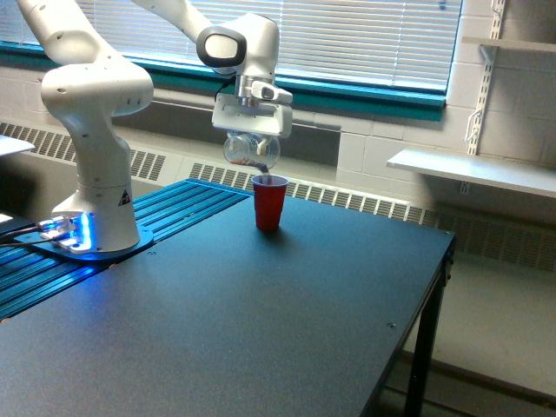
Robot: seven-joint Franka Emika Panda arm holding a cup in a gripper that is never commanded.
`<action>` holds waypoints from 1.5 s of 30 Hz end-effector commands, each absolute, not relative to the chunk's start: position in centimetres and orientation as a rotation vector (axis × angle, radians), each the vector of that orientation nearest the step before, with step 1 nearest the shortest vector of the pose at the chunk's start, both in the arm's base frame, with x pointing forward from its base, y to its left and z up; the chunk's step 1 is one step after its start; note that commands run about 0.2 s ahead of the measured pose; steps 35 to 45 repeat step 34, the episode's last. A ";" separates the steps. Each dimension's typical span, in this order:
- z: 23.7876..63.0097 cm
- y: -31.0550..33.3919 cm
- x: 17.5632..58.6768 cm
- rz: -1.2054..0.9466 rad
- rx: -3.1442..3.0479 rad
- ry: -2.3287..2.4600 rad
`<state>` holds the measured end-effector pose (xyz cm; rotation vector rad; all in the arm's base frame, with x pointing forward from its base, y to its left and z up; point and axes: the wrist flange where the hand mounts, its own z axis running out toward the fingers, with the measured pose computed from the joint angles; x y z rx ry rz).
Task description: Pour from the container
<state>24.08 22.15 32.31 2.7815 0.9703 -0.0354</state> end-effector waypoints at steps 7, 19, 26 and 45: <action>32.8 22.5 24.4 -0.071 2.712 0.995; 32.9 22.7 24.5 -0.100 2.657 1.023; 32.9 23.0 24.4 -0.100 2.660 1.038; 32.9 22.6 24.3 -0.098 2.696 1.055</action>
